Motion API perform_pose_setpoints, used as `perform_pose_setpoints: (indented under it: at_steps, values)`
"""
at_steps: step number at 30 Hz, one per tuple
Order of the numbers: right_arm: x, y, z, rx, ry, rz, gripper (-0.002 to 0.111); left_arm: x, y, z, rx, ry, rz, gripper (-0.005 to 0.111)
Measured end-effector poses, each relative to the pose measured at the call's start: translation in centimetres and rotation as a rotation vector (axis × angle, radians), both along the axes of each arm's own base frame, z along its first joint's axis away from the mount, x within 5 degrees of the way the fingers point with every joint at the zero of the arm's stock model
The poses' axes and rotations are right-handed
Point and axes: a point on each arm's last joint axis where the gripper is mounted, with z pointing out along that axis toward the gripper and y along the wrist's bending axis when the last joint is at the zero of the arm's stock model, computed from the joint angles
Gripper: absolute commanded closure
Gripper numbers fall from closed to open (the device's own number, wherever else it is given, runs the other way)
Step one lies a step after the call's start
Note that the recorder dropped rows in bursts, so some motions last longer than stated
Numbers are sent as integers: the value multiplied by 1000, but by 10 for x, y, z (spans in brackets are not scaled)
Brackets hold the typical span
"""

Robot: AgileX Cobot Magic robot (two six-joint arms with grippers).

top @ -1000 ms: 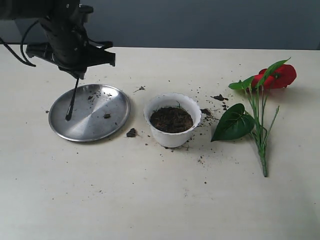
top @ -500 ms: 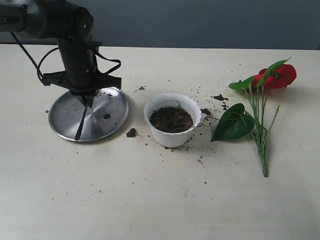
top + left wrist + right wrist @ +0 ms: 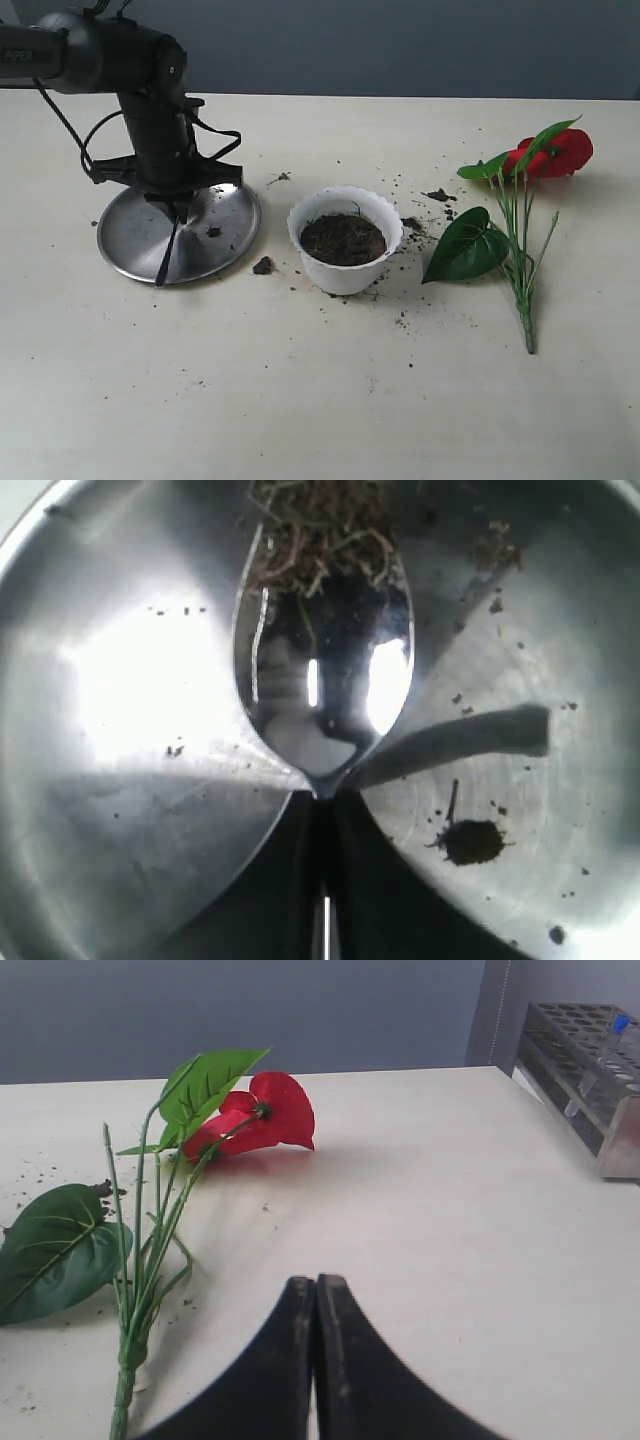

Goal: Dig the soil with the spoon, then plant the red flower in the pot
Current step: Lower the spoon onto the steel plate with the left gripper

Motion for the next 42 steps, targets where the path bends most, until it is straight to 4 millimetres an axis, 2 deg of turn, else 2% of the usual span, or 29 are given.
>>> perform_pose_setpoints:
  at_steps: [8, 14, 34, 37, 42]
  values:
    - [0, 0, 0, 0, 0, 0, 108, 4, -1, 1, -15, -30, 2, 106]
    - [0, 0, 0, 0, 0, 0, 108, 7, -2, -16, -13, -11, -3, 106]
    - [0, 0, 0, 0, 0, 0, 108, 10, 1, -17, 10, -40, 7, 106]
    - [0, 0, 0, 0, 0, 0, 108, 10, 1, -17, 10, -40, 7, 96]
    - [0, 0, 0, 0, 0, 0, 108, 10, 2, -18, 21, -28, -2, 62]
